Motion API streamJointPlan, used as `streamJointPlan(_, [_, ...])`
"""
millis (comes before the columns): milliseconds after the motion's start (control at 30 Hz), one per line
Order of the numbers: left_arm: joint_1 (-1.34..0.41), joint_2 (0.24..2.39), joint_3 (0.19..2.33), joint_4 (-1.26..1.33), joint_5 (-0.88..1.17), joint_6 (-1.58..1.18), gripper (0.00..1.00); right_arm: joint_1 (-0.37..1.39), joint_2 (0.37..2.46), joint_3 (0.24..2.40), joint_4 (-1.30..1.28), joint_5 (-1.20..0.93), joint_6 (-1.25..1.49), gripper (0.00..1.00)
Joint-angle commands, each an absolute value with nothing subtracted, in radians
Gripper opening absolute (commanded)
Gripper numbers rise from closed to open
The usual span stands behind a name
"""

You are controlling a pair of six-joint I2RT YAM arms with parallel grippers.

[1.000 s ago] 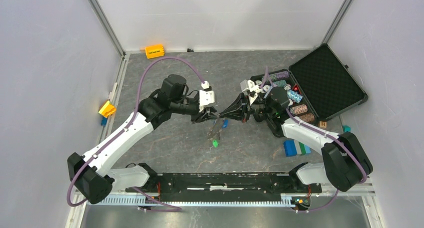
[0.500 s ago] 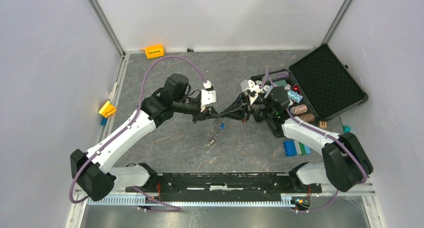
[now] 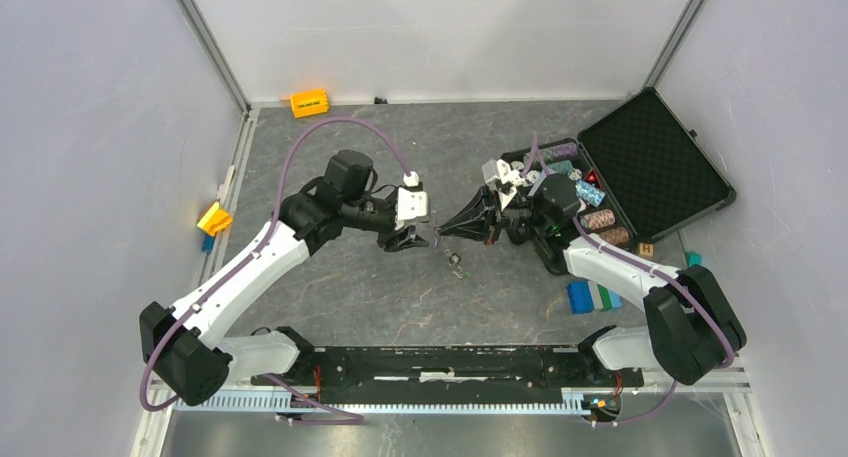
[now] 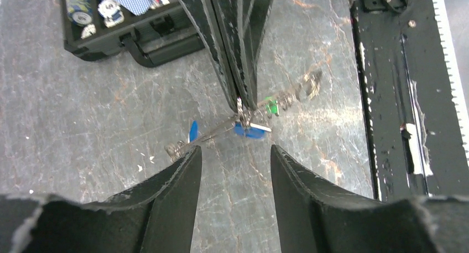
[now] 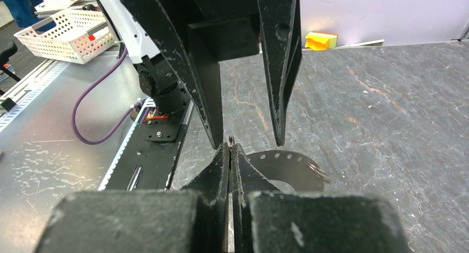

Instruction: Put the keys on the keyring

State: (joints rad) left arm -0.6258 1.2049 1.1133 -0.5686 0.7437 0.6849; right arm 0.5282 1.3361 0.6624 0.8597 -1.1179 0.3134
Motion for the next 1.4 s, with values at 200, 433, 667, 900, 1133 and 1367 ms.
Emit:
streamJointPlan(200, [-0.622,1.188,0.958,-0.351,0.888,0.66,0.73,0.53,1.296,0.669,0.925,-1.121,0.33,0.0])
streamJointPlan(433, [-0.624,1.182,0.919,-0.271,0.907,0.599,0.72,0.53,1.307,0.677,0.919,-1.117,0.329,0.0])
streamJointPlan(667, [-0.627,1.211,0.907,-0.168,0.924,0.508,0.58,0.531,1.314,0.674,0.923,-1.113,0.329,0.0])
streamJointPlan(900, [-0.629,1.213,0.908,-0.158,0.914,0.497,0.25,0.531,1.313,0.675,0.918,-1.112,0.323,0.0])
streamJointPlan(1133, [-0.63,1.177,0.933,-0.299,0.836,0.596,0.02,0.529,1.304,0.705,0.76,-1.079,0.204,0.0])
streamJointPlan(1367, [-0.629,1.16,1.062,-0.511,0.74,0.642,0.03,0.529,1.284,0.745,0.523,-0.996,0.009,0.0])
